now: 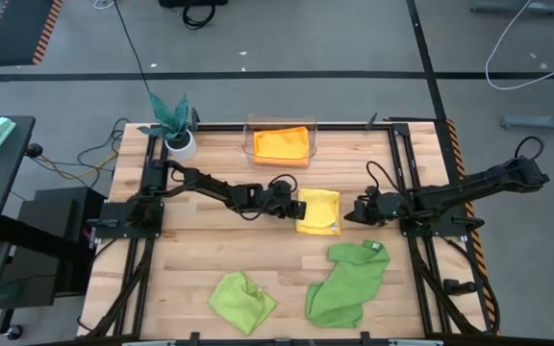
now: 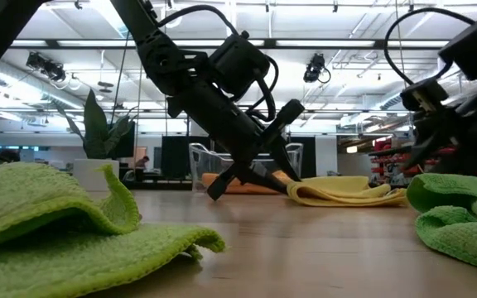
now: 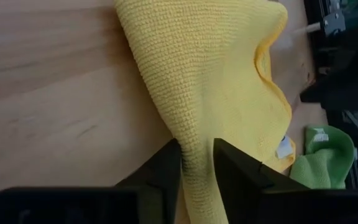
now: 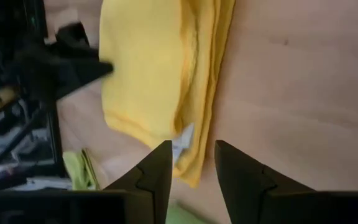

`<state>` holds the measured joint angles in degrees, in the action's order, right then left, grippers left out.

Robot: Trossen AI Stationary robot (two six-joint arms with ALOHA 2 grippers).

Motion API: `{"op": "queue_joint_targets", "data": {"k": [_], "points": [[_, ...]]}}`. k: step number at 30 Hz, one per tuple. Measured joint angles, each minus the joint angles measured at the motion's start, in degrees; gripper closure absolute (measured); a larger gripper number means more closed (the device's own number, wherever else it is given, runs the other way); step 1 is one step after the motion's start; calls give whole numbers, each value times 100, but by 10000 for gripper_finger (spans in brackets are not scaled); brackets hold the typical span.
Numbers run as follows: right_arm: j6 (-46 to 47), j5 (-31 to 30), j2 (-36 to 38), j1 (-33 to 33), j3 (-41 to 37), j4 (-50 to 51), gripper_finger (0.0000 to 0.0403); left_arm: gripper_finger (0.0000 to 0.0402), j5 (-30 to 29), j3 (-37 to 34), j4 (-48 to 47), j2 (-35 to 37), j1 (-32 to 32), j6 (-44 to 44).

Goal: Fold microfiber towels
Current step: Put the yellow towel into the transparent bin

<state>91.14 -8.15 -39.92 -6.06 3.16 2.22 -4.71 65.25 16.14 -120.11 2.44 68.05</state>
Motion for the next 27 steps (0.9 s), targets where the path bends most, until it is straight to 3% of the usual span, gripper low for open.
{"op": "queue_joint_targets", "data": {"k": [12,27], "points": [[-4,-160,-136,649,0,80,243,258,131,0,0,0,2,-133],[-25,162,-1312,706,4,-778,242,251,155,0,7,2,2,-133]]}}
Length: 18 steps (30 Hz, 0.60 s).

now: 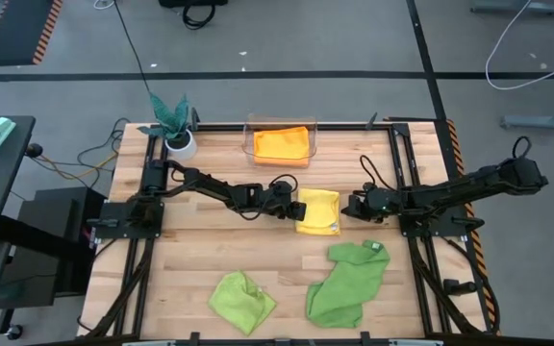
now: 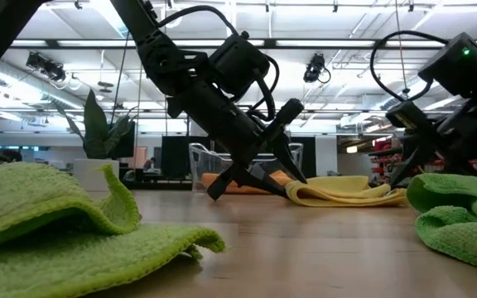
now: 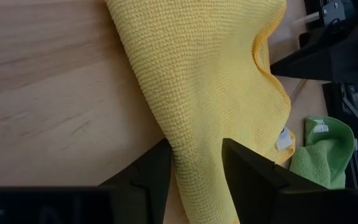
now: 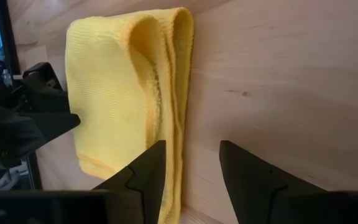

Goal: Fold microfiber towels
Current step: Put the yellow towel into the transparent bin

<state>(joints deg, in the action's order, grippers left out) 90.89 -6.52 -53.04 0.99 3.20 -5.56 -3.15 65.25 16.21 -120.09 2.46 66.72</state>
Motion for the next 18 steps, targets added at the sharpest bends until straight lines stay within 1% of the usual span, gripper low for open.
{"op": "queue_joint_targets", "data": {"k": [6,14,18], "points": [[2,17,-349,2,18,-403,242,242,51,0,21,0,0,-2],[-265,30,-964,40,453,-380,242,241,116,-2,81,0,0,0],[-594,282,-1319,184,704,-388,242,241,155,-2,83,0,0,2]]}}
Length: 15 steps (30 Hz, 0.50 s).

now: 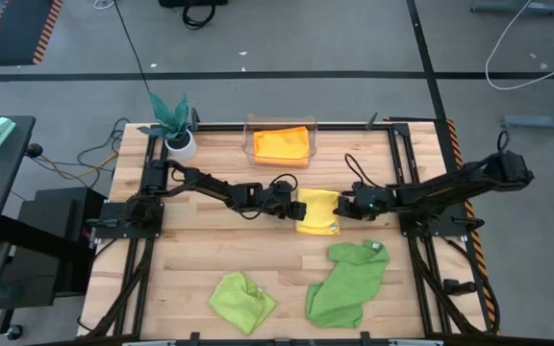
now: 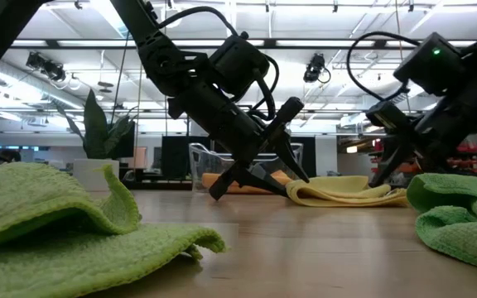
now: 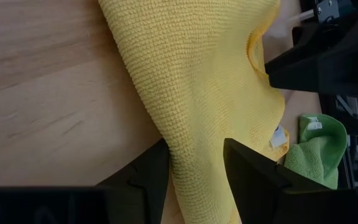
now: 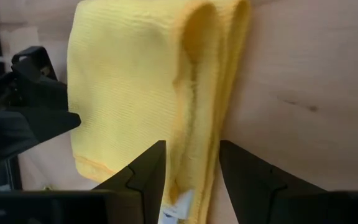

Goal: Fold microfiber towels
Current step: Put the yellow towel into the transparent bin

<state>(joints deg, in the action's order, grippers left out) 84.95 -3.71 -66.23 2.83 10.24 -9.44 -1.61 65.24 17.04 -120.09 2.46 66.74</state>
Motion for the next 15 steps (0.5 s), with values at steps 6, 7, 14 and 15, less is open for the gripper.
{"op": "queue_joint_targets", "data": {"k": [6,7,14,15], "points": [[-221,410,-359,283,152,-75,242,245,0,0,2,0,0,0],[-224,469,-406,313,158,-93,242,245,0,0,2,0,0,0],[-219,538,-491,352,158,-132,242,246,2,1,49,0,-4,4],[-209,538,-492,352,155,-130,242,247,2,0,63,0,-4,4]]}}
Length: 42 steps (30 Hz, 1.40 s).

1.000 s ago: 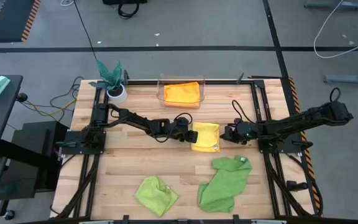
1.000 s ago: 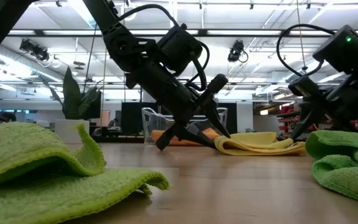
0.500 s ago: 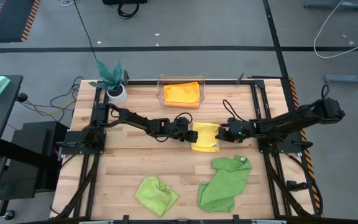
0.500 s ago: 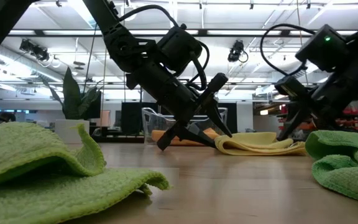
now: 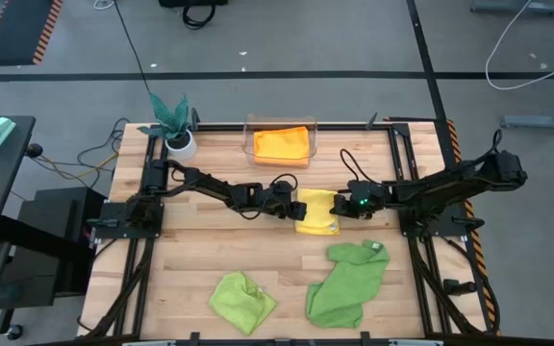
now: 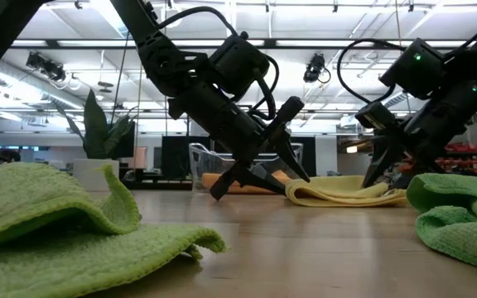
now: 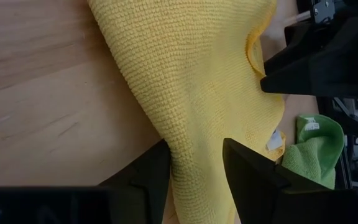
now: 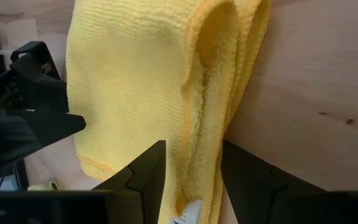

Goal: Fold microfiber towels
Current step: Put the yellow towel into the transparent bin

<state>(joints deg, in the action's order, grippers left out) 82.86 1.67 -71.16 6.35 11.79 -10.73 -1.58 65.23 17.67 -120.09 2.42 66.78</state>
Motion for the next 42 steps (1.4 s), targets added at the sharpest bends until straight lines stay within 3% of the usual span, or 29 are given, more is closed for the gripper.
{"op": "queue_joint_targets", "data": {"k": [9,21,26,42], "points": [[115,46,-9,135,-11,-75,258,277,8,-2,177,-11,0,0],[92,-39,-31,146,-26,-37,353,388,-77,-2,184,-11,2,-75],[-41,-204,-31,146,-26,-61,394,384,-151,-2,184,-11,2,-279],[-731,-346,-15,90,463,-43,400,393,-158,0,180,274,1,-473]]}}
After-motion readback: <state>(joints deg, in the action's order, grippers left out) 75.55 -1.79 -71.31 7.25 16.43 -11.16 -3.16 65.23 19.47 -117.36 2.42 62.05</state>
